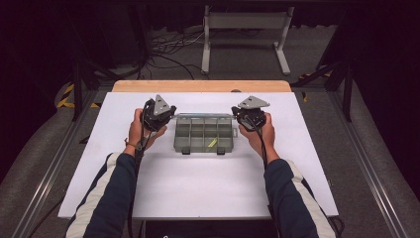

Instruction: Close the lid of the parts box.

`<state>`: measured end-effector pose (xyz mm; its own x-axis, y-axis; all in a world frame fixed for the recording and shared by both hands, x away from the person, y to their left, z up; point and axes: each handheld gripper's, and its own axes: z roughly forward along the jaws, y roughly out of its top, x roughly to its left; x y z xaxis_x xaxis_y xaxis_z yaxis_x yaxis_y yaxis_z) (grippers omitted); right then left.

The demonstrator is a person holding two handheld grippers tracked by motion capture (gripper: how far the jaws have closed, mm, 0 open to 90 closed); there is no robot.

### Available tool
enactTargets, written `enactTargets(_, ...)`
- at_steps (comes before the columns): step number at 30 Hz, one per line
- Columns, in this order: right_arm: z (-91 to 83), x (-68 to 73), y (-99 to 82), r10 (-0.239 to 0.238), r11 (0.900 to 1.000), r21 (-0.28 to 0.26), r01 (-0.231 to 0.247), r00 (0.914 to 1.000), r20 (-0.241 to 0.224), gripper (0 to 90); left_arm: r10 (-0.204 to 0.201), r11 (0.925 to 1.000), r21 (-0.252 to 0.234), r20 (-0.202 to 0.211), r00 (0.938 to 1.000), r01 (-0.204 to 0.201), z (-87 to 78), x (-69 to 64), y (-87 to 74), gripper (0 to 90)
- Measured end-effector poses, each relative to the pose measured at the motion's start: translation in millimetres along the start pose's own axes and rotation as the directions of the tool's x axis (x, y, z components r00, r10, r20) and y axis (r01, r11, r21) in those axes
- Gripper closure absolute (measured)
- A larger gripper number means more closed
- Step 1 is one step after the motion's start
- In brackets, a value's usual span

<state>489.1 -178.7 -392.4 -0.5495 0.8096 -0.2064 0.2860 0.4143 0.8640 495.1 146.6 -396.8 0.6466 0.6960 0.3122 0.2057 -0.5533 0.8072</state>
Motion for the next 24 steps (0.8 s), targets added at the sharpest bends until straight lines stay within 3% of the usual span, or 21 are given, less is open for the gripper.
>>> enactTargets(11,-3.9,3.6,-1.7,-0.016,0.9998,0.006,0.016,0.9998,-0.014,90.0,0.016,0.9999,-0.002,0.014,0.9998,-0.016,-3.3,-4.1,-0.5,87.1)
enactTargets(24,-10.3,10.5,-12.1,-0.034,0.9991,0.024,0.036,0.9975,-0.062,90.0,0.028,0.9996,-0.002,0.064,0.9976,-0.028,-9.8,-13.1,-10.4,87.0)
